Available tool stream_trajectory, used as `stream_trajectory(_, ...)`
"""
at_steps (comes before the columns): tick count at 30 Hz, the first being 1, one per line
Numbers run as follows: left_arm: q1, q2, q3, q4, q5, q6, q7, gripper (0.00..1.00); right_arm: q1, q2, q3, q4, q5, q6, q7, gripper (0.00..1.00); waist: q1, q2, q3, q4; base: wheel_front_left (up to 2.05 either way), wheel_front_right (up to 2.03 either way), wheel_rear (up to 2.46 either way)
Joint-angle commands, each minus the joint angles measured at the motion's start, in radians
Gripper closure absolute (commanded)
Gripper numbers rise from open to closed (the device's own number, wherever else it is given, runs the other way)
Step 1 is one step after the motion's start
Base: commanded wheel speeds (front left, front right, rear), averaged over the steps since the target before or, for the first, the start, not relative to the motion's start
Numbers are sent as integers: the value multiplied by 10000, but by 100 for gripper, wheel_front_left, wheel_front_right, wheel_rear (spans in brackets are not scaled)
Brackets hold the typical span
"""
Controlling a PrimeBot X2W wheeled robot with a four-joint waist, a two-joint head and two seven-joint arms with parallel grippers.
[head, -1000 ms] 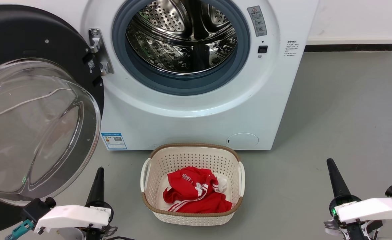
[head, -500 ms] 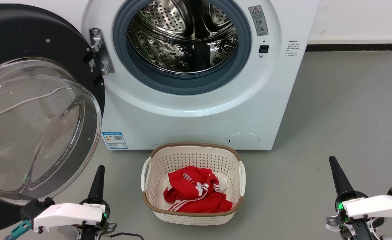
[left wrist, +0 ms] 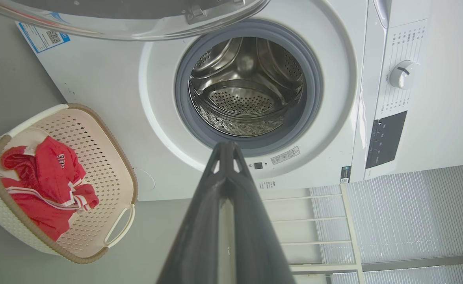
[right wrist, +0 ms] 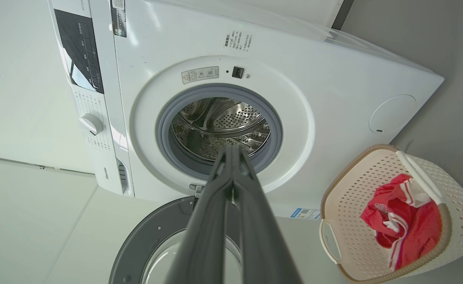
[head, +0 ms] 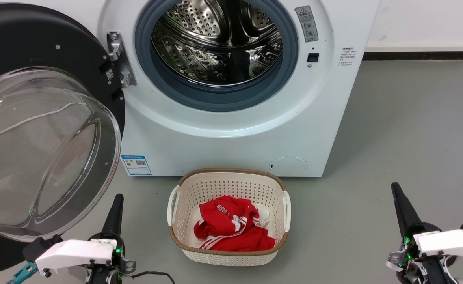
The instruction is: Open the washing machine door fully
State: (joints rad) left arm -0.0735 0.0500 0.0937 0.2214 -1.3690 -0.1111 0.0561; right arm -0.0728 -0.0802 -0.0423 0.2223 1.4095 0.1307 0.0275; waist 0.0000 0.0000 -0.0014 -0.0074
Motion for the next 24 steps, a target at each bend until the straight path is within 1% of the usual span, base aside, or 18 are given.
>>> stream_trajectory(1, -230, 7, 27, -10, -187, -42, 51, 100, -186, -26, -43, -13, 208, 1, 51, 100, 0, 0, 1, 2, 0, 0, 0)
stream_trajectory(24, -393, 6, 193, 204, -1985, -196, 491, 100, -336, 30, -299, 171, 1907, 1, 481, 100, 0, 0, 35, 57, 0, 0, 0)
